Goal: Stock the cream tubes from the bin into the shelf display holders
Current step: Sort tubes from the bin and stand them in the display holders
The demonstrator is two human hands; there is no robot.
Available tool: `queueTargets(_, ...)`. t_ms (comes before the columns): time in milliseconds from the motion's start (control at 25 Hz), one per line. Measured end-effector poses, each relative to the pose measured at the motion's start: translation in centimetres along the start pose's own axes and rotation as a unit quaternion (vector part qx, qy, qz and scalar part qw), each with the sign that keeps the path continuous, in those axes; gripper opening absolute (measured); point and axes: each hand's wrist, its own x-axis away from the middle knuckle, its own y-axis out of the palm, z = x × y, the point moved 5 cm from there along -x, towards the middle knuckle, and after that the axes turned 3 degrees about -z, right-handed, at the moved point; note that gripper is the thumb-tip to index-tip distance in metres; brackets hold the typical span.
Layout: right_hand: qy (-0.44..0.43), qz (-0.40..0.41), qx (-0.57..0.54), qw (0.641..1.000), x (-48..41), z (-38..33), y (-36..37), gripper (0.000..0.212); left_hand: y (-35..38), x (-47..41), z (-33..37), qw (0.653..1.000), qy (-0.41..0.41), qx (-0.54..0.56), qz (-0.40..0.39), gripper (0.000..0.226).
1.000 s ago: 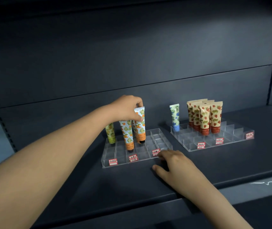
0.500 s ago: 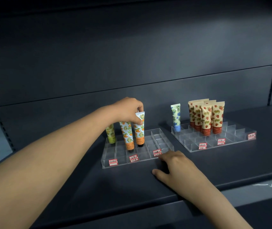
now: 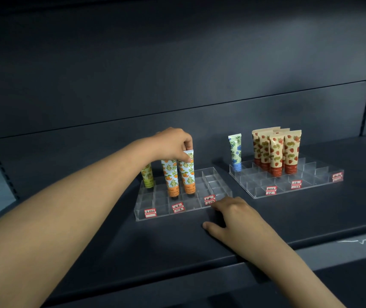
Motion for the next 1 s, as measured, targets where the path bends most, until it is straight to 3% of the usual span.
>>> queueTargets(200,0.007,-0.003,-0.001,1.000,-0.1,0.1,0.1,0.039,-0.9,0.5,0.1,1.000,0.001,-0.001,0.030,0.015)
queueTargets(520,0.021,-0.053,0.032,0.998,0.2,-0.5,-0.1,0.038,-3.5,6.0,1.2,0.983,-0.004,0.064,0.171,0.010)
queueTargets(760,0.034,-0.116,0.064,0.991,1.3,-0.2,-2.4,0.036,-1.2,13.1,3.9,0.967,-0.086,0.104,0.215,0.010)
queueTargets(1000,-0.008,-0.096,0.091,0.991,5.3,-0.5,-10.0,0.037,1.8,21.1,9.0,0.960,-0.175,0.083,0.200,0.014)
